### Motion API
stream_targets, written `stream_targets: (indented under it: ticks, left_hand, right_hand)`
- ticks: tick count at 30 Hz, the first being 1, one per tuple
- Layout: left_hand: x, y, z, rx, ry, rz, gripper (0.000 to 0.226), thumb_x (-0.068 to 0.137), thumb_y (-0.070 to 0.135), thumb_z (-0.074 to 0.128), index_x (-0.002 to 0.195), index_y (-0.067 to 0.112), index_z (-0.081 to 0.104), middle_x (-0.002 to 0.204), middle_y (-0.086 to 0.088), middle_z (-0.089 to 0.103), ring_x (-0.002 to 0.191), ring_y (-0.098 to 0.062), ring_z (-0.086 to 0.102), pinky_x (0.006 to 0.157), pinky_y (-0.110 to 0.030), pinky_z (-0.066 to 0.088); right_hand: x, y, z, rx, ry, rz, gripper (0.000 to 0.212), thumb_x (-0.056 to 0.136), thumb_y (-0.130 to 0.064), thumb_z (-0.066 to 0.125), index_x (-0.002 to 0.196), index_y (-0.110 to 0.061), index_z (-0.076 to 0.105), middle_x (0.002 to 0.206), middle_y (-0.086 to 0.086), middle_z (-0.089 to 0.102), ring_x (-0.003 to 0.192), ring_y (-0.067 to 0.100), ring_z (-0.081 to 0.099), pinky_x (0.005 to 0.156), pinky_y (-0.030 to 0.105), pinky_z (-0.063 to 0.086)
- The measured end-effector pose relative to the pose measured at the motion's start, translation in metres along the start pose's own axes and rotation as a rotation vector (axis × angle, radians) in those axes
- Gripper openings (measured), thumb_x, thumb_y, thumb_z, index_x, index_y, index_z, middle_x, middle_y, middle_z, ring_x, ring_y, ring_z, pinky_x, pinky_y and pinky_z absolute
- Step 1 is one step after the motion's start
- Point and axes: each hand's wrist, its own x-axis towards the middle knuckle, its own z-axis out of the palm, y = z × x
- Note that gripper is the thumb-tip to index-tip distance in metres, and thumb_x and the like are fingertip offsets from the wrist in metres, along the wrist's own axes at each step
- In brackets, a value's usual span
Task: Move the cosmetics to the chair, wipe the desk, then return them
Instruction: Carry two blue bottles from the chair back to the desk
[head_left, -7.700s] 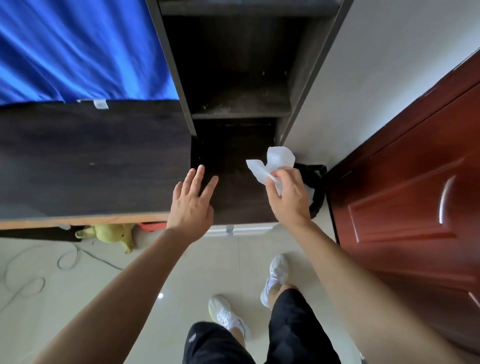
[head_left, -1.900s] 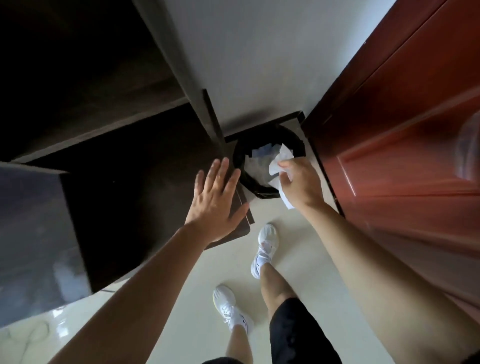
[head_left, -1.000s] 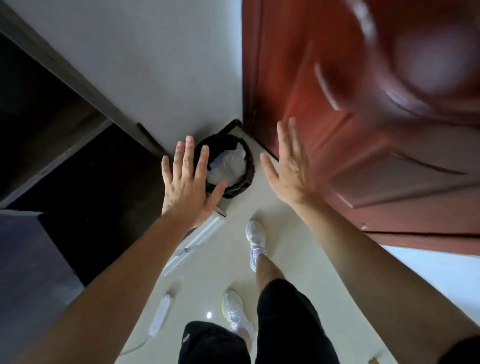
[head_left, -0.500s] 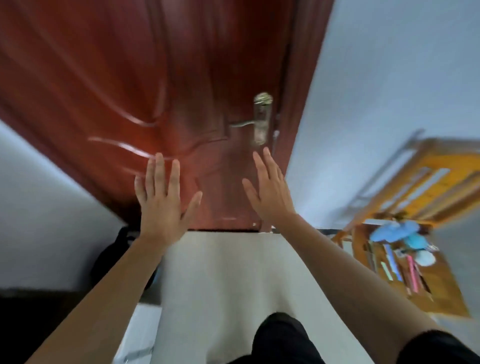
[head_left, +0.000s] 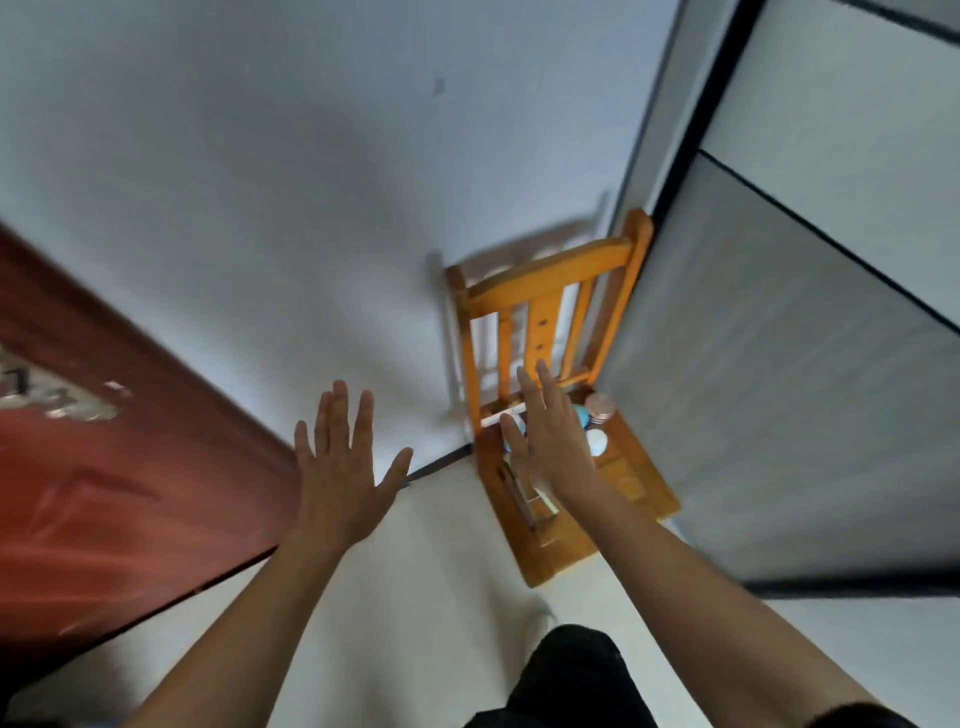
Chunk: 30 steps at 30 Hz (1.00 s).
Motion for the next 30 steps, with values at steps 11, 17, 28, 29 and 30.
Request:
stream_targets:
  ticks: [11, 17, 28, 29, 30]
  left_hand:
    - [0.1, 0.074, 0.11, -0.226, -0.358, 0.018, 0.091, 0.088, 0.069, 0.048, 0.158, 0.024, 0.011, 0.167, -0.003, 0.005, 0.154, -0.024, 0.006, 0.121, -0.048, 0.015]
    - [0.127, 0.071, 0.204, -0.324, -0.522, 0.037, 0.098, 0.084, 0.065, 0.061, 0.158, 0.021, 0.014, 0.165, -0.005, 0.017, 0.151, -0.027, 0.019, 0.119, -0.053, 0.027]
    - [0.166, 0.062, 0.379, -0.464, -0.5, 0.003, 0.086, 0.079, 0.046, 0.077, 0.149, 0.019, 0.034, 0.152, -0.003, 0.043, 0.14, -0.021, 0.038, 0.11, -0.04, 0.038]
    - [0.167, 0.062, 0.389, -0.479, -0.491, -0.008, 0.082, 0.079, 0.047, 0.077, 0.146, 0.021, 0.037, 0.149, -0.002, 0.046, 0.138, -0.019, 0.04, 0.108, -0.039, 0.04]
    - [0.169, 0.063, 0.396, -0.486, -0.479, -0.019, 0.078, 0.08, 0.048, 0.076, 0.144, 0.022, 0.039, 0.145, 0.0, 0.049, 0.135, -0.018, 0.043, 0.105, -0.037, 0.043]
  right_hand:
    - [0.054, 0.124, 0.01, 0.075, -0.09, 0.36, 0.088, 0.093, -0.06, 0.056, 0.155, -0.04, -0.002, 0.169, -0.005, 0.012, 0.153, 0.026, 0.024, 0.115, 0.054, 0.038]
    - [0.07, 0.17, 0.084, 0.129, -0.177, 0.475, 0.085, 0.095, -0.064, 0.05, 0.156, -0.04, -0.003, 0.166, 0.001, 0.023, 0.146, 0.03, 0.037, 0.109, 0.051, 0.044]
    - [0.122, 0.246, 0.212, 0.263, -0.229, 0.415, 0.1, 0.088, -0.057, 0.068, 0.159, -0.034, 0.002, 0.146, 0.008, 0.054, 0.102, 0.024, 0.068, 0.081, 0.033, 0.059]
    - [0.127, 0.25, 0.222, 0.271, -0.221, 0.417, 0.099, 0.088, -0.056, 0.069, 0.158, -0.037, 0.002, 0.142, 0.007, 0.057, 0.095, 0.02, 0.069, 0.075, 0.03, 0.061]
    - [0.13, 0.253, 0.23, 0.283, -0.211, 0.426, 0.097, 0.087, -0.055, 0.07, 0.157, -0.039, 0.005, 0.142, 0.004, 0.056, 0.095, 0.015, 0.067, 0.074, 0.025, 0.06]
